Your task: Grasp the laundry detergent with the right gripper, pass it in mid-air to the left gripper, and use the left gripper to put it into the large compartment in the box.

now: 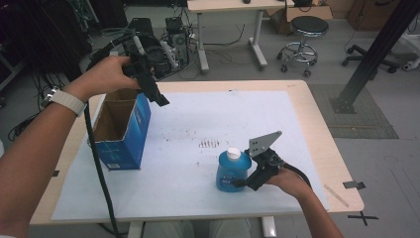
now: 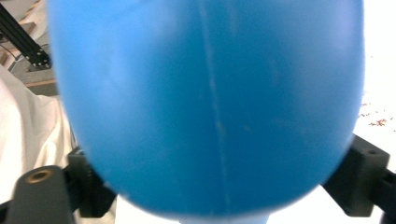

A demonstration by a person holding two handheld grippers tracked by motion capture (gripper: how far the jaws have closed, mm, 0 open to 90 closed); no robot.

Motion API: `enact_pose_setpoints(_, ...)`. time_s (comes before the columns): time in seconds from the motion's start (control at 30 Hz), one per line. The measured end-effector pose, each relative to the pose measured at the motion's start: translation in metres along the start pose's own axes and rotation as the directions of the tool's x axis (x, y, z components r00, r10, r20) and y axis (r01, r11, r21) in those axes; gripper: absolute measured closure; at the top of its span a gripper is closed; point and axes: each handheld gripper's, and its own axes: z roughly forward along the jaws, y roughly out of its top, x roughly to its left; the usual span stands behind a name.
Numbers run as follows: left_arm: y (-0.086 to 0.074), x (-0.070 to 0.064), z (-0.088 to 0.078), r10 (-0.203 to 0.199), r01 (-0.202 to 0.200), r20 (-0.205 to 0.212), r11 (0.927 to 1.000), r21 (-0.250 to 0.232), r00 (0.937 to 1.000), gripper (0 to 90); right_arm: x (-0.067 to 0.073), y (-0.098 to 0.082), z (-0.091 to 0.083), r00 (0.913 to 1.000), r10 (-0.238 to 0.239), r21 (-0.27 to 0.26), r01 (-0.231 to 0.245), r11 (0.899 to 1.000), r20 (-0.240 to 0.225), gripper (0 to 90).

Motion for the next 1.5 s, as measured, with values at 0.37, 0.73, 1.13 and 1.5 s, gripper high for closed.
enact_pose_setpoints(0.37,0.0012,-0.0002,0.0004,0.0,0.0,-0.002,1.0,0.0,1.0,6.5,0.0,0.0001,-0.0015,0.9999,-0.011,-0.006,0.011,1.0,0.0,22.0)
enact_pose_setpoints(0.73,0.0023,-0.0003,0.0012,0.002,-0.002,-0.002,1.0,-0.001,1.0,6.6,-0.0005,-0.0009,-0.0018,0.9998,-0.017,-0.011,0.017,1.0,0.007,26.5)
enact_pose_setpoints(1.13,0.003,-0.001,0.0013,0.003,-0.003,-0.003,1.0,0.003,1.0,6.6,-0.0004,0.0001,-0.0032,0.9992,-0.037,-0.011,0.037,0.999,-0.012,39.9)
enact_pose_setpoints(1.5,0.0029,-0.003,-0.0005,0.001,-0.001,-0.007,1.0,0.001,1.0,6.6,0.0012,0.0008,-0.0043,0.9974,-0.072,-0.032,0.072,0.997,0.006,44.1)
